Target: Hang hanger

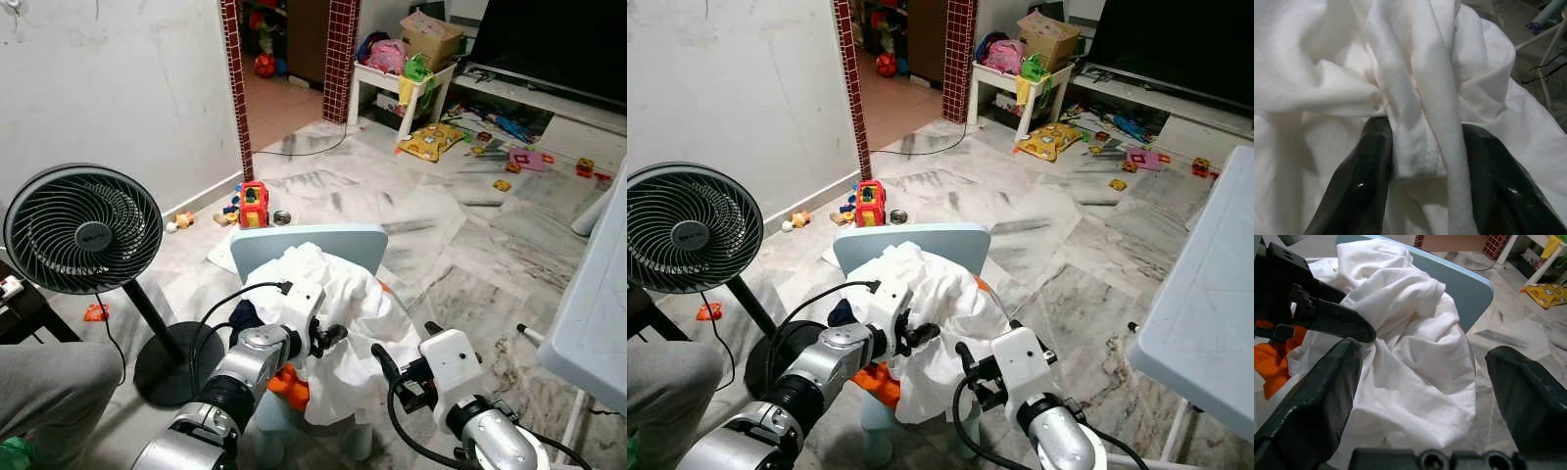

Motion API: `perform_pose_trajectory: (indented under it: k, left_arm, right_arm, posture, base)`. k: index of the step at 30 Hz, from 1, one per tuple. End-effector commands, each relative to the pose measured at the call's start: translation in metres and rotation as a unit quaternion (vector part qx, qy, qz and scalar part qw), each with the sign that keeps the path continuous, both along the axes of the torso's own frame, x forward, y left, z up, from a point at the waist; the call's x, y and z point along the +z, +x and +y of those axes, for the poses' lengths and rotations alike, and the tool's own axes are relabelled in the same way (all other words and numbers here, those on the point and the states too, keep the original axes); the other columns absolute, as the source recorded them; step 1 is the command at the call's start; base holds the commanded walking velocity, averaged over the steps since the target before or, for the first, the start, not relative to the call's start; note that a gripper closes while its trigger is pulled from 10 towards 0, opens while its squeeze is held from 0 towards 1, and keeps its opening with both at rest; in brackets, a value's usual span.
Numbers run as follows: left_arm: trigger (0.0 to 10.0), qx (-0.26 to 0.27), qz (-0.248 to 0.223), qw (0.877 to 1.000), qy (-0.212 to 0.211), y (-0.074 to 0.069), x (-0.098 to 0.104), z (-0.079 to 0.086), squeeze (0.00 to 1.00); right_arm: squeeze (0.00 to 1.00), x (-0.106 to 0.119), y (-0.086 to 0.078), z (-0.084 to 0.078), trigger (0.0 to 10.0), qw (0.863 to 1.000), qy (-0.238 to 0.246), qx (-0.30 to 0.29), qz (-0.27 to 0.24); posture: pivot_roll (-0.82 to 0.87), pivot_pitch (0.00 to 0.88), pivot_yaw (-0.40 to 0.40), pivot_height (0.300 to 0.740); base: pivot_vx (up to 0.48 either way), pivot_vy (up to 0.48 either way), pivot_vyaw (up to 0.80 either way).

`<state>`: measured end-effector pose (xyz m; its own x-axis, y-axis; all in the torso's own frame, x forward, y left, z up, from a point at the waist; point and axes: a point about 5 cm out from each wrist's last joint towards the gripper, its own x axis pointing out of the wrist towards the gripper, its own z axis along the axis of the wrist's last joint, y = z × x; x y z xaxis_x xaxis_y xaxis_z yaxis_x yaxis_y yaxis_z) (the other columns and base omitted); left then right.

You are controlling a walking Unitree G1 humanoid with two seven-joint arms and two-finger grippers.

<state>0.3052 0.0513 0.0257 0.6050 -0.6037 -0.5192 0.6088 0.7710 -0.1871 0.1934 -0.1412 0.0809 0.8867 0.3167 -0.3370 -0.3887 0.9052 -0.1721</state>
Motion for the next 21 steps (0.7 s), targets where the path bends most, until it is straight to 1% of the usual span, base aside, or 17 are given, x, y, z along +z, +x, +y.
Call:
perform_pose_trajectory:
  k: [1, 3, 4, 5, 8, 16, 21]
  left_arm:
    - [0.0, 0.003, -0.013, 1.000, 0.003, 0.005, 0.005, 0.001, 0.00]
    - [0.0, 0.013, -0.019, 1.000, 0.009, 0.008, 0.005, 0.007, 0.00]
    - [0.0, 0.013, -0.019, 1.000, 0.009, 0.008, 0.005, 0.007, 0.00]
    - [0.0, 0.022, -0.024, 0.999, 0.016, 0.010, 0.006, 0.012, 0.00]
    - [0.0, 0.029, -0.029, 0.999, 0.020, 0.012, 0.006, 0.015, 0.00]
    - [0.0, 0.038, -0.037, 0.998, 0.022, 0.015, 0.008, 0.018, 0.00]
    - [0.0, 0.040, -0.053, 0.998, 0.019, 0.018, 0.012, 0.018, 0.00]
  right_arm:
    - [0.00, 0.005, -0.001, 0.001, 10.0, 1.000, 0.003, 0.007, -0.004]
    - [0.00, 0.004, -0.004, 0.001, 10.0, 1.000, 0.008, 0.014, 0.004]
    - [0.00, 0.004, -0.004, 0.001, 10.0, 1.000, 0.008, 0.014, 0.004]
    - [0.00, 0.004, -0.005, 0.001, 10.0, 1.000, 0.007, 0.015, 0.007]
    - [0.00, 0.003, -0.005, 0.001, 10.0, 1.000, 0.006, 0.016, 0.009]
    - [0.00, 0.002, -0.004, 0.001, 10.0, 1.000, 0.005, 0.019, 0.012]
    - [0.00, 0.002, -0.004, 0.001, 10.0, 1.000, 0.004, 0.019, 0.013]
  posture:
    - [-0.04, 0.000, -0.009, 0.740]
    - [-0.03, 0.000, -0.007, 0.740]
    - [-0.03, 0.000, -0.007, 0.740]
    - [-0.03, 0.000, -0.011, 0.740]
    - [-0.03, 0.000, -0.012, 0.740]
    - [-0.03, 0.000, -0.016, 0.740]
    - [-0.03, 0.000, -0.015, 0.740]
  base:
    - [0.000, 0.000, 0.00]
    - [0.000, 0.000, 0.00]
    - [0.000, 0.000, 0.00]
    - [0.000, 0.000, 0.00]
    - [0.000, 0.000, 0.00]
    - [0.000, 0.000, 0.00]
    - [0.000, 0.000, 0.00]
